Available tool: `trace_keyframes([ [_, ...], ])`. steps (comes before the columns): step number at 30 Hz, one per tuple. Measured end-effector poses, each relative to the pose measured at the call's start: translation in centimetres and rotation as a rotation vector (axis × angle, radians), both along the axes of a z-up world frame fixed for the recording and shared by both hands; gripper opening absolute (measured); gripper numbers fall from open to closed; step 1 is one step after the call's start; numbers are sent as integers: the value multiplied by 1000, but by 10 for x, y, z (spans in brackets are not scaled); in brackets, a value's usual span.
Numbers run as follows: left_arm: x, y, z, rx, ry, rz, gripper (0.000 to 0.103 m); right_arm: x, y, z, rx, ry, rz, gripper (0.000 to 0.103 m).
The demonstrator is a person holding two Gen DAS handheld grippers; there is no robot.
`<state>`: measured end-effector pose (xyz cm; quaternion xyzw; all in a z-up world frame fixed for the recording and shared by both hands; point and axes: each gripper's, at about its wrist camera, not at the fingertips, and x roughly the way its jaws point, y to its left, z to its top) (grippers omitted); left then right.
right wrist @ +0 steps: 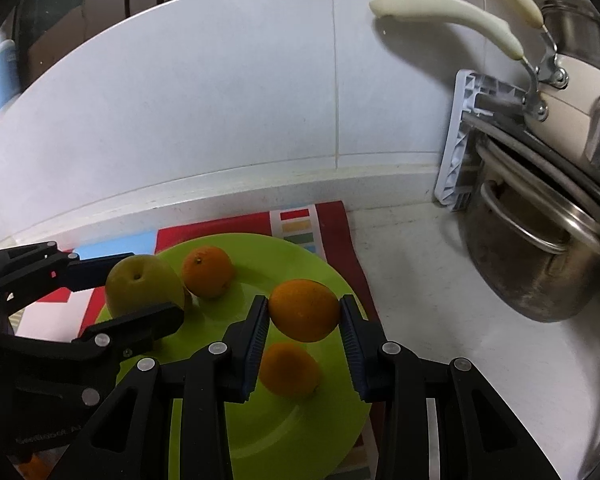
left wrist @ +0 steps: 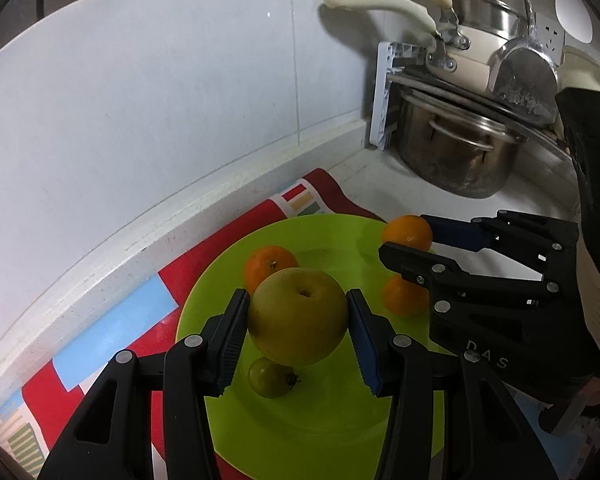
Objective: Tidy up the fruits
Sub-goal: 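Carry the orange and pear onto the green plate with both tools, then open both tools to release the orange and pear on the plate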
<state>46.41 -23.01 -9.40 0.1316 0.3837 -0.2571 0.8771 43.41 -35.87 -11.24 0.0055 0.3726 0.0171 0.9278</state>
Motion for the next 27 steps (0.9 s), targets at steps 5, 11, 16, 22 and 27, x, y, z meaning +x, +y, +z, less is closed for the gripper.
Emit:
trace_keyframes([
  [5, -2, 6, 4, -11, -21, 11, 55, 2, 5, 0, -22, -6, -3, 41],
  [11, -13, 17, 24, 5, -93, 43, 61, -7, 5, 10, -25, -22, -12, 46],
  [16, -24, 28, 32, -5, -103, 67, 65, -19, 8, 18, -22, -30, -15, 46],
  [22, -41, 43, 47, -28, -114, 112, 72, -41, 14, 34, -14, -56, -26, 46],
  [27, -63, 57, 65, -55, -143, 132, 77, -61, 22, 47, -2, -70, -23, 46],
])
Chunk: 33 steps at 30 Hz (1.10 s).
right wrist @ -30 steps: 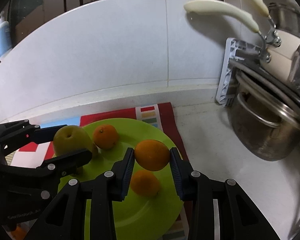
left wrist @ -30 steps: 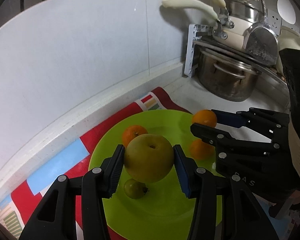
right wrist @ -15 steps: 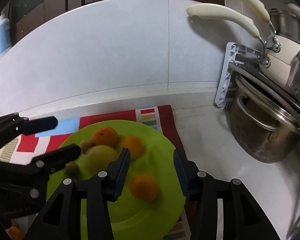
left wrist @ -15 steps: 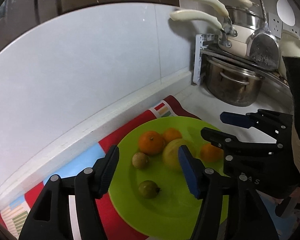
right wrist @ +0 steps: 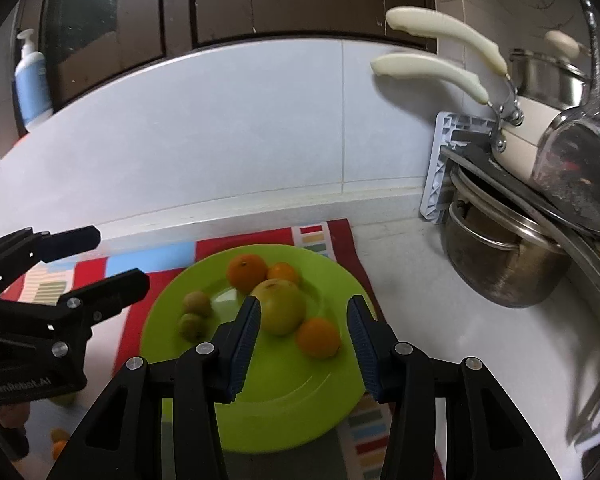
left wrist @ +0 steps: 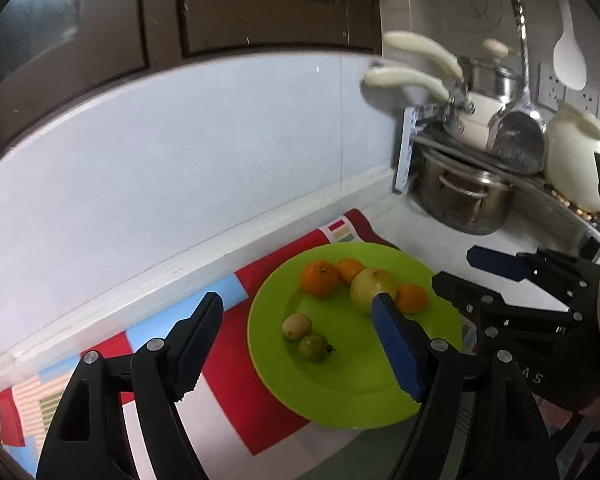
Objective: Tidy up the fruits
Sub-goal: 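Open both tools to release the orange and pear on the plate, then withdraw both tools from the plate back toward the remaining fruits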
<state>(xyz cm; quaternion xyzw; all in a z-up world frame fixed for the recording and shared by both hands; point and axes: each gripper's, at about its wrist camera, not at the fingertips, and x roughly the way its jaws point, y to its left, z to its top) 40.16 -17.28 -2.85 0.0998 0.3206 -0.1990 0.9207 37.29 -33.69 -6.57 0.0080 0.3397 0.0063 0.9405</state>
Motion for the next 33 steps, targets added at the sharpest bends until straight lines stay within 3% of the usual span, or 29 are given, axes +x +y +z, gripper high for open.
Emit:
trace_keyframes([
  [14, -71, 45, 49, -33, -99, 35, 92, -78, 49, 42, -7, -87, 32, 59],
  [24, -112, 91, 49, -37, -111, 78, 92, -120, 94, 54, -33, -121, 95, 59],
  [33, -137, 129, 35, -21, -99, 97, 92, -141, 126, 47, -38, -109, 109, 59],
])
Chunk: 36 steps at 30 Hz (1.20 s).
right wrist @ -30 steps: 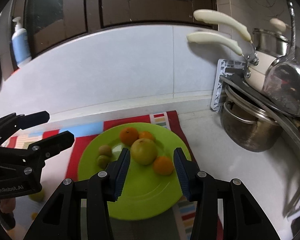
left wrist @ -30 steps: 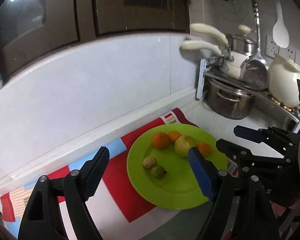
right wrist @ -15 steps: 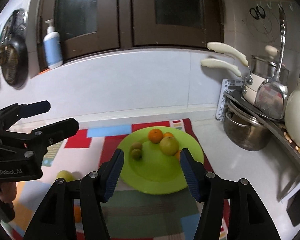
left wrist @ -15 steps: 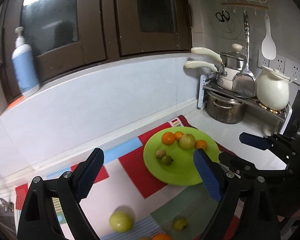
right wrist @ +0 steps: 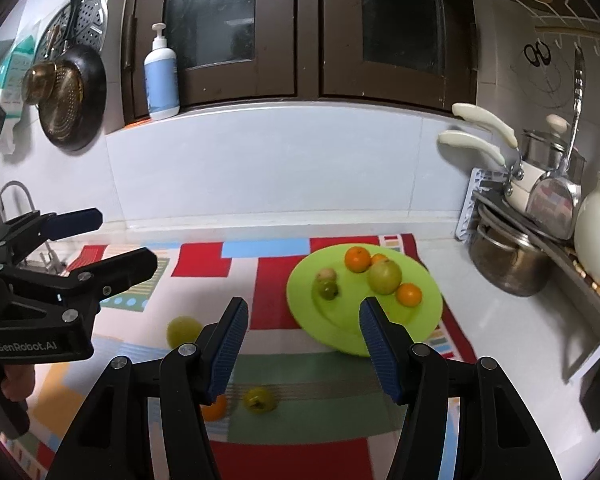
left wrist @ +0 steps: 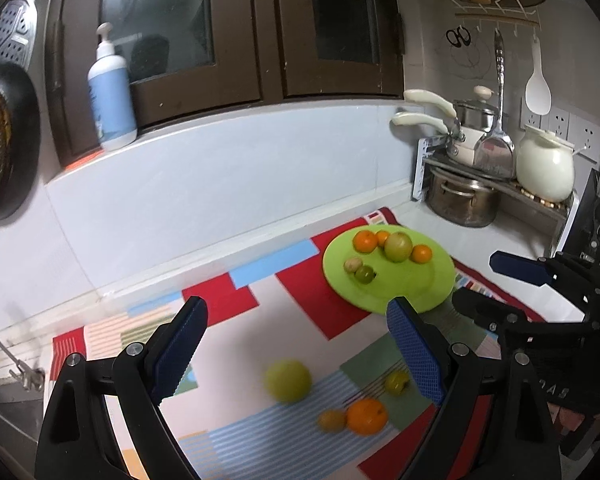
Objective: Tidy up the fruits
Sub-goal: 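Withdraw both tools from the plate back toward the remaining fruits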
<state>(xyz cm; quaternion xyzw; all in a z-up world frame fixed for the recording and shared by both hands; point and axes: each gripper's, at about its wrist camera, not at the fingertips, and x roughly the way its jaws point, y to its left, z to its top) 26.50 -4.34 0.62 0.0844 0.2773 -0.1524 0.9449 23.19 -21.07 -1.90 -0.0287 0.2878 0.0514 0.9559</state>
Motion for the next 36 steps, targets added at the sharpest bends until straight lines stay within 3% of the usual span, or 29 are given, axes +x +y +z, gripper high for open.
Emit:
trace_keyframes([
  [12, -4, 31, -36, 84, 48, -24, 92, -6, 25, -28, -3, 78, -58, 59],
  [25, 29, 36, -83, 89, 200, -92, 92, 9, 33, -72, 23, 252, -126, 59],
  [36, 69, 18, -112, 86, 335, -128, 88, 30, 22, -100, 132, 404, -171, 52],
])
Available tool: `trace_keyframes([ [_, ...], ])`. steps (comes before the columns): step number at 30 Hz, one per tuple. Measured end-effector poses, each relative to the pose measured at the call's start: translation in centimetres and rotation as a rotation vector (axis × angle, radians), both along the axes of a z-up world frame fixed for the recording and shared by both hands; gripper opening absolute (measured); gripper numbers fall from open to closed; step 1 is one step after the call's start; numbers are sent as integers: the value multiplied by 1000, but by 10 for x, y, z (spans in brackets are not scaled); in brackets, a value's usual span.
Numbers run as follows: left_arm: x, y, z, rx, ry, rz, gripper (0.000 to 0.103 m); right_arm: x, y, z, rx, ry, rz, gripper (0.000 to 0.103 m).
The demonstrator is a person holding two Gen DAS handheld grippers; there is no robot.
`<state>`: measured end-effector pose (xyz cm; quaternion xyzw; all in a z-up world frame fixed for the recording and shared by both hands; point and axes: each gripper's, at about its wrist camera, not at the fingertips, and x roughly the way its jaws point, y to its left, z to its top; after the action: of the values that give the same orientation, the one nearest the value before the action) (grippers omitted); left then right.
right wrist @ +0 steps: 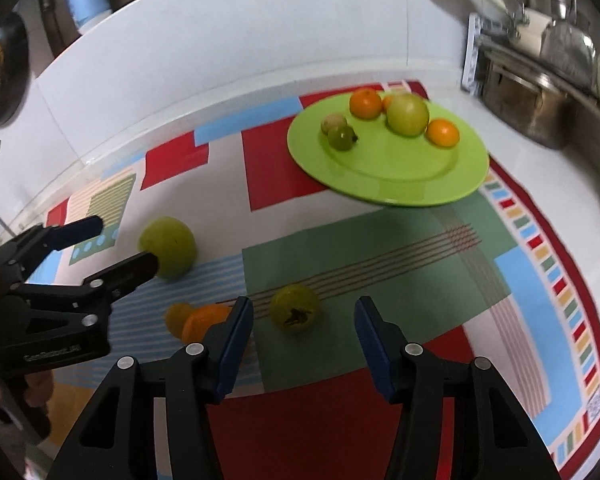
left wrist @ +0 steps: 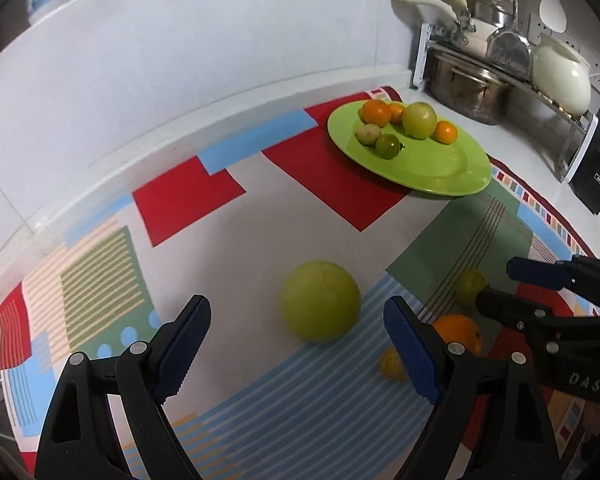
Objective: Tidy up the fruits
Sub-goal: 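Withdraw both tools from the plate back toward the remaining fruits, then grasp the green citrus with the right tool while the left tool grasps the large pear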
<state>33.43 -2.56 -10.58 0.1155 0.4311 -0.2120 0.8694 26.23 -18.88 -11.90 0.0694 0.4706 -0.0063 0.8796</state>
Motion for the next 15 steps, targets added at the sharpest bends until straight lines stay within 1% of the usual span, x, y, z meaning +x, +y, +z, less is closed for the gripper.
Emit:
trace_keyframes([
  [4, 10, -6, -11, 16, 31, -1, 87, 5, -2, -8, 15, 35, -6, 48],
  [8, 15, -12, -21, 39, 46, -4, 80, 10, -6, -17, 51, 66, -15, 44],
  [9, 17, -13, -23, 38, 50, -4, 79, 11, -7, -19, 59, 70, -14, 42],
  [11, 19, -14, -26, 35, 61, -2, 72, 12, -5, -22, 64, 76, -1, 39],
  [15, 21, -15, -29, 14, 86, -13, 59, 13, -4, -24, 48, 74, 5, 32],
])
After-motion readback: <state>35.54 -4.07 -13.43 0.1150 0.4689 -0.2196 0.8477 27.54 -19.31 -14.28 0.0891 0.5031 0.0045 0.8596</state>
